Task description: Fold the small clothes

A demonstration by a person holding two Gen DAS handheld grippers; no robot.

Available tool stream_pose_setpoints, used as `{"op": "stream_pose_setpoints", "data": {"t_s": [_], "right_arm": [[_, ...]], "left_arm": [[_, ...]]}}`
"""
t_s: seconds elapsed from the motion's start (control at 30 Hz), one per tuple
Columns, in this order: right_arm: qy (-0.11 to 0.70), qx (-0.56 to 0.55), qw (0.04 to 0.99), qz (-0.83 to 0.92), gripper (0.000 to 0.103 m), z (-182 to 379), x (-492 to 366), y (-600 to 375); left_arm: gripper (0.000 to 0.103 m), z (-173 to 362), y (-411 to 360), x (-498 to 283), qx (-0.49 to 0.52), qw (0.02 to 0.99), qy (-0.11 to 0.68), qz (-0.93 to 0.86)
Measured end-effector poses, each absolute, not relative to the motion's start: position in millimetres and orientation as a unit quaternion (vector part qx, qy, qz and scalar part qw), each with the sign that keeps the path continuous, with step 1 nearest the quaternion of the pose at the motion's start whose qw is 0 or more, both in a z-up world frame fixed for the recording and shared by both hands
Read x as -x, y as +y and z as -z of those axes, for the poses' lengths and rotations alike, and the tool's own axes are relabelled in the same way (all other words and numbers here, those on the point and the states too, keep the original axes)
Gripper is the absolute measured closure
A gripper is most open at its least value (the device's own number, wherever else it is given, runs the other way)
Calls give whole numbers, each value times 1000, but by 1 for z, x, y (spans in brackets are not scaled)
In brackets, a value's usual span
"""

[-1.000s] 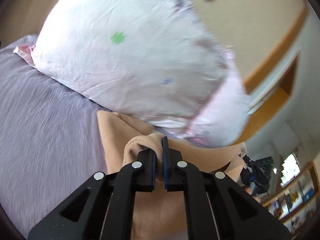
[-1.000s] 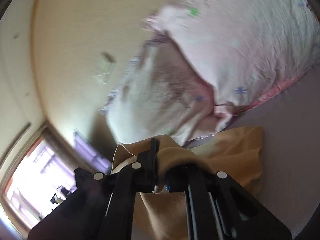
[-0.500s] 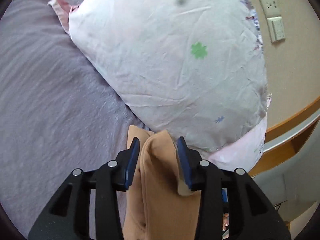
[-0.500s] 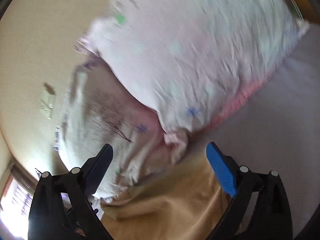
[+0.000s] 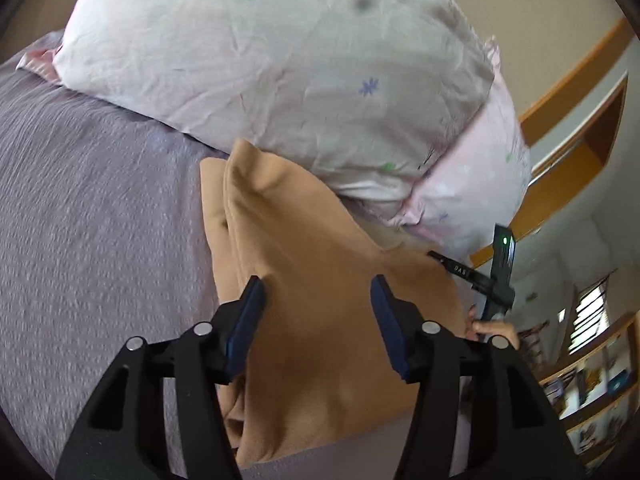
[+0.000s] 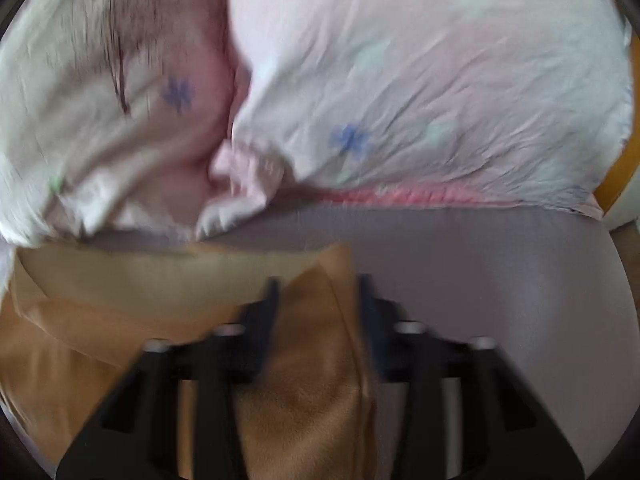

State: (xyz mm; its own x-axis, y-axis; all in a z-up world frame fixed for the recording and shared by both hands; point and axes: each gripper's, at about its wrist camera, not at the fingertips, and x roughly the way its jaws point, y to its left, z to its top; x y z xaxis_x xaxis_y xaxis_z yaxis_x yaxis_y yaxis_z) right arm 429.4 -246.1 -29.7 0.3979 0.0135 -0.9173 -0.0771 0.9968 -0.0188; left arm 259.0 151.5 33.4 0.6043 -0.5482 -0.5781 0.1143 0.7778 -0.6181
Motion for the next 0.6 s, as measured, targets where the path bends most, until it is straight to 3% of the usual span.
{"op": "stream_pose_setpoints", "data": {"t_s": [0.17, 0.3, 0.33, 0.37, 0.4, 0.43, 0.53, 0.6], "right_arm": [[467, -53, 882, 11, 97, 5, -418, -277], [462, -76, 884, 0, 95, 3, -409, -284], [466, -75, 881, -1, 86, 3, -409, -280], [468, -87, 879, -10, 69, 3, -405, -279], [462, -99, 881, -22, 62, 0, -397, -282], [457, -106, 883, -31, 57, -3, -394, -280], [464, -132, 873, -78, 55, -2, -388, -274], [523, -139, 836, -90, 44, 18, -395, -267]], "left_arm": [[48, -22, 151, -263, 250, 859, 410, 179], [48, -19, 153, -264, 261, 857, 405, 181], [48, -19, 156, -263, 267, 856, 403, 182], [48, -20, 160, -261, 275, 855, 400, 181], [48, -22, 163, -259, 282, 854, 397, 181], [48, -24, 167, -257, 290, 853, 395, 181], [48, -31, 179, -249, 308, 852, 387, 172], [47, -34, 185, -244, 314, 851, 385, 170]]}}
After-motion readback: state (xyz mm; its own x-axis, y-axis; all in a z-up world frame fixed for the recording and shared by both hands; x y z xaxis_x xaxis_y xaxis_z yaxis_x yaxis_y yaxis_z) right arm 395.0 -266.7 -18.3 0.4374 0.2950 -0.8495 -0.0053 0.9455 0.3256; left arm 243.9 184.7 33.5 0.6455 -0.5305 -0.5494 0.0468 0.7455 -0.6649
